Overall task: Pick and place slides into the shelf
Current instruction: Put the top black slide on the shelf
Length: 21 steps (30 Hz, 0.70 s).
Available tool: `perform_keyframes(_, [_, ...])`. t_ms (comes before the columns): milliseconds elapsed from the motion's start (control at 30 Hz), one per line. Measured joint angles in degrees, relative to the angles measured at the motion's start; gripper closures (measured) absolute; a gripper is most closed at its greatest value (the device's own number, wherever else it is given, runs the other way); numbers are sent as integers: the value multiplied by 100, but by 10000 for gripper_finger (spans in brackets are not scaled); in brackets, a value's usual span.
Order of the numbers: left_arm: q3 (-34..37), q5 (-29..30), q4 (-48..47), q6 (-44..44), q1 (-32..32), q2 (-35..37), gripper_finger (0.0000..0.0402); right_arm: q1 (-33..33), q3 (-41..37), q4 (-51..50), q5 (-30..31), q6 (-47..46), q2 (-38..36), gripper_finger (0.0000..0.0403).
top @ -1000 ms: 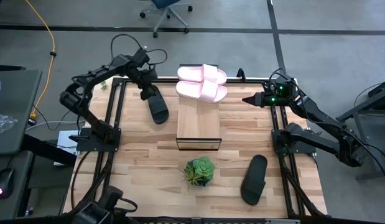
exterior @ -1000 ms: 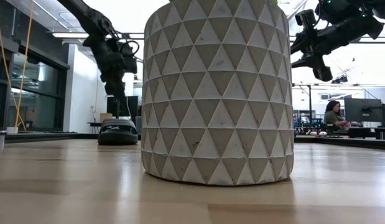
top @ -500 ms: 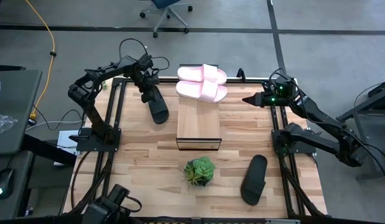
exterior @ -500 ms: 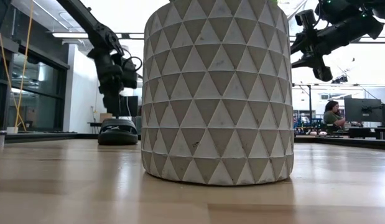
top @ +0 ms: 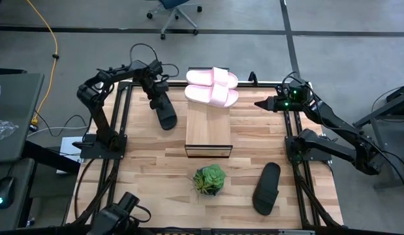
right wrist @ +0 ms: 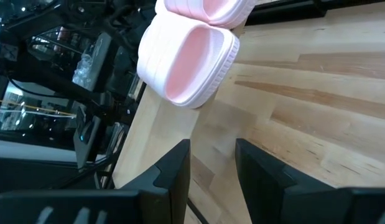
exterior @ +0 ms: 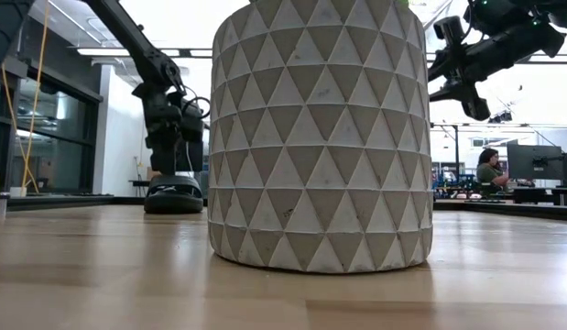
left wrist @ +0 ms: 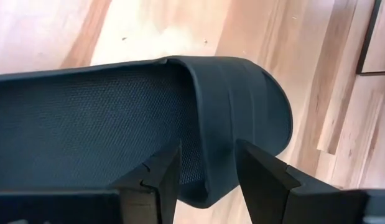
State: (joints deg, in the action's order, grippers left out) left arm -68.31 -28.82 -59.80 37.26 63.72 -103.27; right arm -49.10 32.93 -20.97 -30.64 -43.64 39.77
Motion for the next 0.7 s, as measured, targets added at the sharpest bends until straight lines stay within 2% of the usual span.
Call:
perform_keyframes(433, [2, -288, 45, 0, -28, -96, 266, 1, 0, -26, 40, 61, 2, 286])
perform_keyframes(700, [2, -265, 82, 4, -129, -96, 325, 1, 0, -51, 47, 125, 2, 286])
